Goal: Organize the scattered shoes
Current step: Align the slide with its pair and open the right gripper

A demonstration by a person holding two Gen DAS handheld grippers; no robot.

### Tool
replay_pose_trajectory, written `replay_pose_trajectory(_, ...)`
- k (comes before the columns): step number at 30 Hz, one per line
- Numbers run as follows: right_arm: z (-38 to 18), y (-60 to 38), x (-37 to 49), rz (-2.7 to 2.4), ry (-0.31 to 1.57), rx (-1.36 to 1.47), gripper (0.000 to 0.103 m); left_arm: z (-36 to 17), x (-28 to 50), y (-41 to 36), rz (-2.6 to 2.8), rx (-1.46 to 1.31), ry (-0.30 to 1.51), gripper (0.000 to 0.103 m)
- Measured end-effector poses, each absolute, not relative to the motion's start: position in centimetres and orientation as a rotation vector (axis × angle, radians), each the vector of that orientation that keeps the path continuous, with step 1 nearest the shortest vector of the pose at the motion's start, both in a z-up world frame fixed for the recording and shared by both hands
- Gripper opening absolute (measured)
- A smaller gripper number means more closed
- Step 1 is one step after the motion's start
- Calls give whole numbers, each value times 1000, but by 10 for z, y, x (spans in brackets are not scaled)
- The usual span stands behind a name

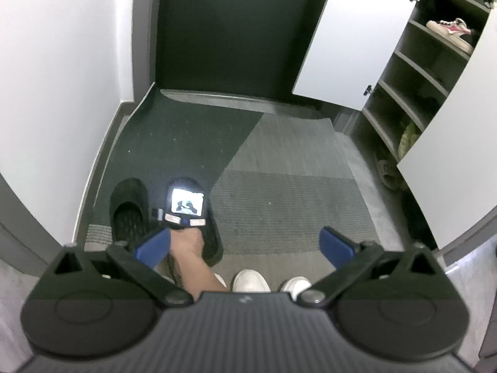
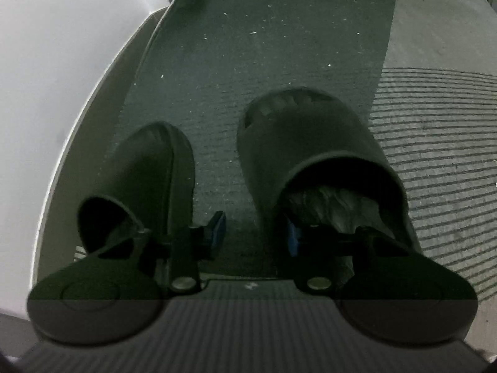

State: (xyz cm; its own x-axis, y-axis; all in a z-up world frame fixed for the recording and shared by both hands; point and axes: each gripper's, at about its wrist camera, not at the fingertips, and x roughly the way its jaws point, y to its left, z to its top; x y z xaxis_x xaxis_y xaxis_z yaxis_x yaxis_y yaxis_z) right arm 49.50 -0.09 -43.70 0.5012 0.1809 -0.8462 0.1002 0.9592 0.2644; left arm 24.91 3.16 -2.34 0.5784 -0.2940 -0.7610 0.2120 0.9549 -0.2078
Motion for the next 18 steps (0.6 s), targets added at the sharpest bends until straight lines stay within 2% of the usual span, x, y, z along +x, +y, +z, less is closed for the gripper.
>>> replay_pose_trajectory(4,-430,-19,481,41,994,433,23,-19,242,32,-308,-94,889,103)
replay_pose_trajectory(8,-410,-40,467,51,904,571,22,-13,233,28,-321,-86,862,103)
replay_pose_trajectory(12,-394,-47,461,48,889,620,26,-8,224,20,-347,-78,851,103)
replay_pose_trajectory(15,-388,-42,456,125,924,452,31,1,214,18,-373,-87,827,103)
replay_pose_trajectory(18,-390,-32,448,182,945,233,47,9,206,19,-386,-91,801,103)
